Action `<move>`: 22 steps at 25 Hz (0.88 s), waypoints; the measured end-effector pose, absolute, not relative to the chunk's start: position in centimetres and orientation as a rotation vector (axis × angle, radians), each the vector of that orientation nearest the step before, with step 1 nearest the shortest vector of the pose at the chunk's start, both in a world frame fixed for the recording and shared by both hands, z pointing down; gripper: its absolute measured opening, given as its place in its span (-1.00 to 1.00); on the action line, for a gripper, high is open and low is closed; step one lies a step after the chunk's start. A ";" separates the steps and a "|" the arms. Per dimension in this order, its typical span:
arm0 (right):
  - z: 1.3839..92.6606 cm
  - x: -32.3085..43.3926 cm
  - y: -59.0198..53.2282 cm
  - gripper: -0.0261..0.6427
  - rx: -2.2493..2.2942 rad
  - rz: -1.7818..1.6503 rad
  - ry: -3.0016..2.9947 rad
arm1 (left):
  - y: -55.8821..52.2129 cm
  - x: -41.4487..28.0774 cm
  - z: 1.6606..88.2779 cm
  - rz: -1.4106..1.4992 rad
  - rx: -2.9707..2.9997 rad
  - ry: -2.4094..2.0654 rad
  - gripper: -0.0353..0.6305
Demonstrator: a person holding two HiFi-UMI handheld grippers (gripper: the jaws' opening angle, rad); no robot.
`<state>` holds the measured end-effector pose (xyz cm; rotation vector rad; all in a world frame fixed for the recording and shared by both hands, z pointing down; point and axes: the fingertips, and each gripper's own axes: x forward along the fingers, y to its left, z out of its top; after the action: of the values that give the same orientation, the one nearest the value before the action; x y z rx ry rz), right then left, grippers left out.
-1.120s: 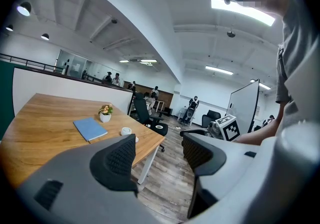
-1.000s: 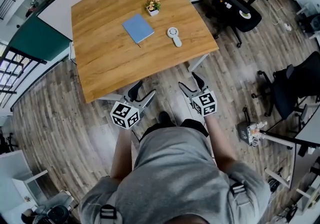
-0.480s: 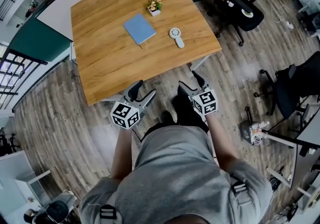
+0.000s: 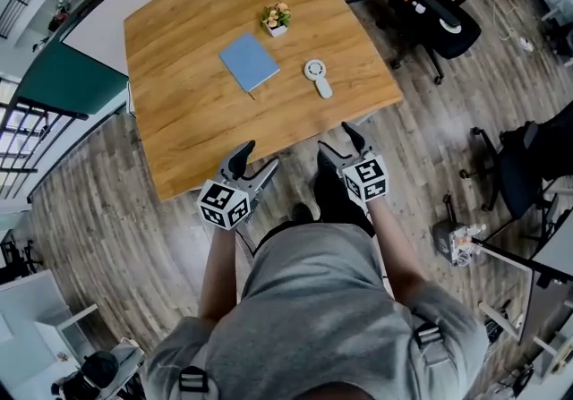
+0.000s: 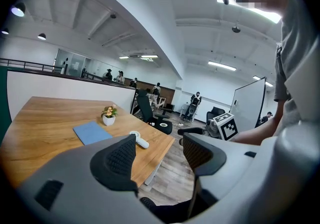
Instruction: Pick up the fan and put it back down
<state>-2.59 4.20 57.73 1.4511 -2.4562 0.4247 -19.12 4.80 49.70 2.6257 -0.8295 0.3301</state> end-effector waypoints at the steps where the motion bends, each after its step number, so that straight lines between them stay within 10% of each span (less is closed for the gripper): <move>1: 57.8 -2.4 3.7 0.07 1.450 0.427 -2.457 | 4.3 -18.8 49.7 0.330 2.625 -0.828 0.00; 22: 60.4 2.6 -8.6 0.07 1.335 0.501 -2.504 | -7.0 -13.1 50.1 0.408 2.563 -0.922 0.00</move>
<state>2.56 -8.64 60.41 1.3352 -2.5035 0.5010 -13.09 -7.05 50.06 2.5630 -0.9224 0.4078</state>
